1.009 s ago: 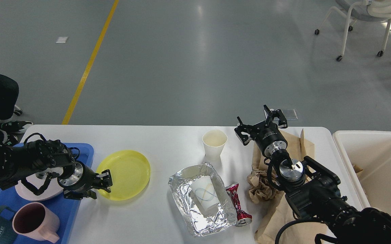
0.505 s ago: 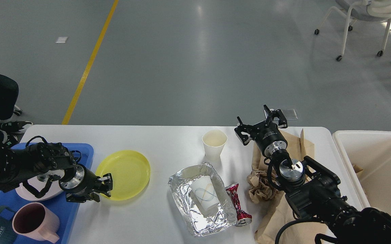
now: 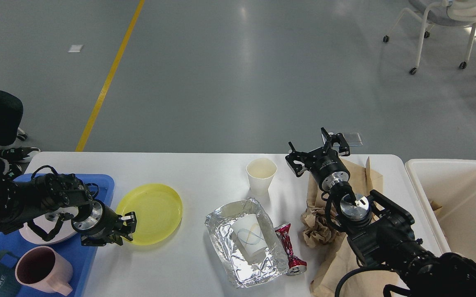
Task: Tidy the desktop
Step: 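Lift the yellow plate and place it onto the pink plate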
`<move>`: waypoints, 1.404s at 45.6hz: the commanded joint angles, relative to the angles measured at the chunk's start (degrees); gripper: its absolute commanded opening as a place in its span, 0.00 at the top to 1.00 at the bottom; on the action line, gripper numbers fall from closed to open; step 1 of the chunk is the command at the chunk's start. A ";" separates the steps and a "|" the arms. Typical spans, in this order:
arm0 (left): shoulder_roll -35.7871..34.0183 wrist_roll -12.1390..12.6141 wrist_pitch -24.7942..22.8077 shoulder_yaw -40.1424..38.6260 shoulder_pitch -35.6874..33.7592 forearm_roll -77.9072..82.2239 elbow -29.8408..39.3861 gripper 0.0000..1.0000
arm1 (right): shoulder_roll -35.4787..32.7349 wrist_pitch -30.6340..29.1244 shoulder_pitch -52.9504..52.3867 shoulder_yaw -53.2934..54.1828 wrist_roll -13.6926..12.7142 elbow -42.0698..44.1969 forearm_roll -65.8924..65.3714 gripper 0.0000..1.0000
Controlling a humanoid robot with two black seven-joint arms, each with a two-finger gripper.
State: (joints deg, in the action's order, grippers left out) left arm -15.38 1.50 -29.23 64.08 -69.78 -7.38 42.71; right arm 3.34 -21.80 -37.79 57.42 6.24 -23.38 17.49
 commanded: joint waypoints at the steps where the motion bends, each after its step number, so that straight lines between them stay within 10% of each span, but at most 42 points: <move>1: 0.00 0.00 -0.30 0.08 0.00 0.09 0.00 0.80 | 0.00 0.00 0.00 0.06 0.00 0.00 0.00 0.00; 28: 0.53 0.00 -1.97 0.43 0.44 0.26 0.09 0.97 | 0.00 0.00 0.00 -0.03 0.00 0.00 0.00 0.00; 64: -14.23 1.05 -25.77 1.05 -20.48 0.70 0.53 1.00 | 0.00 0.00 0.09 -0.03 0.00 0.00 0.00 0.00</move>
State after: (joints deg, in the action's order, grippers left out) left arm -25.69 1.66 -54.04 64.91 -87.30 -6.74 43.29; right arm 3.34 -21.80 -37.80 57.43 6.24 -23.38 17.49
